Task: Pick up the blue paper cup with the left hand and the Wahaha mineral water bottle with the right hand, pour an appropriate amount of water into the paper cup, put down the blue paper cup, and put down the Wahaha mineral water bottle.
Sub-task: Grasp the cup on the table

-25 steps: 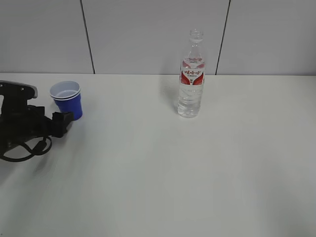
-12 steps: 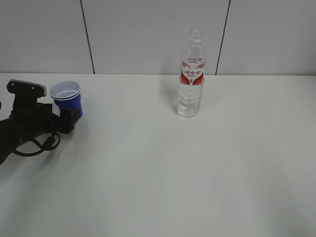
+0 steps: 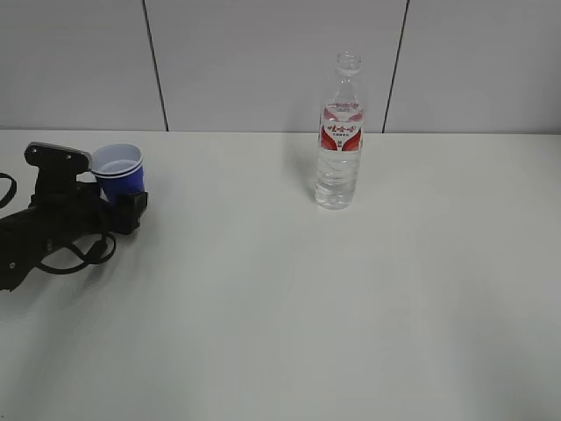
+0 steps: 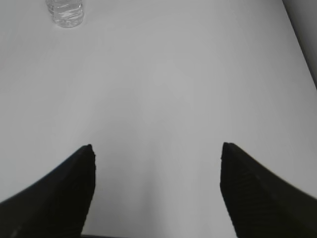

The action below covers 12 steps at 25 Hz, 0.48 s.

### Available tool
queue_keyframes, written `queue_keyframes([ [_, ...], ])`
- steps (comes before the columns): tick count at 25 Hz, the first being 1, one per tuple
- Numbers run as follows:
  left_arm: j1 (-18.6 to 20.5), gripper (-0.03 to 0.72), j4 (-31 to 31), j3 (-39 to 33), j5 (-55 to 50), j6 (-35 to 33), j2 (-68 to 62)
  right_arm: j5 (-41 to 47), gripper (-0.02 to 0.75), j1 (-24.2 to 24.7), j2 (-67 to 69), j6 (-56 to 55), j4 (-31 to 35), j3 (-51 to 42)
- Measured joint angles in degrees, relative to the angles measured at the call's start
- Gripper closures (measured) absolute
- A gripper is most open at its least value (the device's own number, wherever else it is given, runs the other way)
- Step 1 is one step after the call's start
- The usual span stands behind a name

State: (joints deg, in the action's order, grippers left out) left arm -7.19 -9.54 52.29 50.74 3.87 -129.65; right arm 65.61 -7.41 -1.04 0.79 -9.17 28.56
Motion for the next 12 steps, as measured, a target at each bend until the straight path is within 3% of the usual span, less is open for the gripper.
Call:
queue_keyframes([
  [12,0.0,0.014,0.0,2.2,6.3,2.5,-3.3,0.0,0.150,0.0,0.0,0.0,0.0,0.0],
])
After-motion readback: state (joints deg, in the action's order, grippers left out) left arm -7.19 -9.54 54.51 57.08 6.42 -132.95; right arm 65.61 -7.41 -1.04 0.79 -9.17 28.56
